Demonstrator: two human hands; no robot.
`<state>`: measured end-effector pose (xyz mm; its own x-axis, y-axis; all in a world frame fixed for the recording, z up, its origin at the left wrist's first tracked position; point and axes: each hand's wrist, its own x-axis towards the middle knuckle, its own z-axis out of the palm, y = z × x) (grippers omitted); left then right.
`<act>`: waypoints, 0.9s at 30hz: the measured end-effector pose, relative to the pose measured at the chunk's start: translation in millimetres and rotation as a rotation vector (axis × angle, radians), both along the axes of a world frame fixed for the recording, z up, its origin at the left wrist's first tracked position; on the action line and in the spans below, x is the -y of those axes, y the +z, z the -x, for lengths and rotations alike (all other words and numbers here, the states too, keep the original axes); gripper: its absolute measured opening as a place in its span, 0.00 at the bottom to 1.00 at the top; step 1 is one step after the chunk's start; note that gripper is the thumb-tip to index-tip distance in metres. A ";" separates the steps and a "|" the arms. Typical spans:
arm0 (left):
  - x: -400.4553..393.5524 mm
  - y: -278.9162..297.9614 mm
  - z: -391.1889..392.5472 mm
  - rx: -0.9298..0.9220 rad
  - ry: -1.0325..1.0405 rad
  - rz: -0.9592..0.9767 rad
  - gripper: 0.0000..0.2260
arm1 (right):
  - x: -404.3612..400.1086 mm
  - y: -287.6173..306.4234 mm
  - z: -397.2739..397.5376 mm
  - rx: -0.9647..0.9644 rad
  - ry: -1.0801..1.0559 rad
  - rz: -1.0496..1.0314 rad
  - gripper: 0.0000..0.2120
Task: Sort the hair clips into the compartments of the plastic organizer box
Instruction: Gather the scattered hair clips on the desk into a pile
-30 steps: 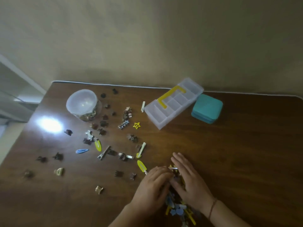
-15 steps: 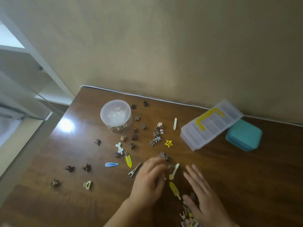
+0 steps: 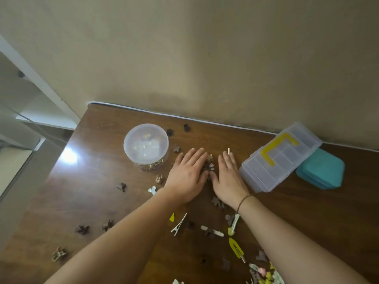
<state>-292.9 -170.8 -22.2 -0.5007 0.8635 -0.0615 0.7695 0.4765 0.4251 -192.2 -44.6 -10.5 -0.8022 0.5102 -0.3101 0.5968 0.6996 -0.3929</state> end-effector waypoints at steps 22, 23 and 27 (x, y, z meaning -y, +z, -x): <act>19.3 1.3 -118.8 0.149 -0.272 -0.092 0.29 | 11.4 4.2 -201.7 -0.525 0.070 0.215 0.12; 20.6 1.9 -127.4 0.159 -0.279 -0.086 0.29 | 7.5 4.7 -206.0 -0.529 0.051 0.210 0.12; 26.4 4.1 -170.9 0.181 -0.334 -0.081 0.28 | -5.3 15.3 -201.1 -0.544 0.071 0.189 0.13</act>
<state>-122.0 -197.2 -18.1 -0.1785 0.9827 -0.0485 0.7857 0.1721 0.5941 8.9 -39.3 4.8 -0.9017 0.4256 0.0758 0.2287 0.6185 -0.7518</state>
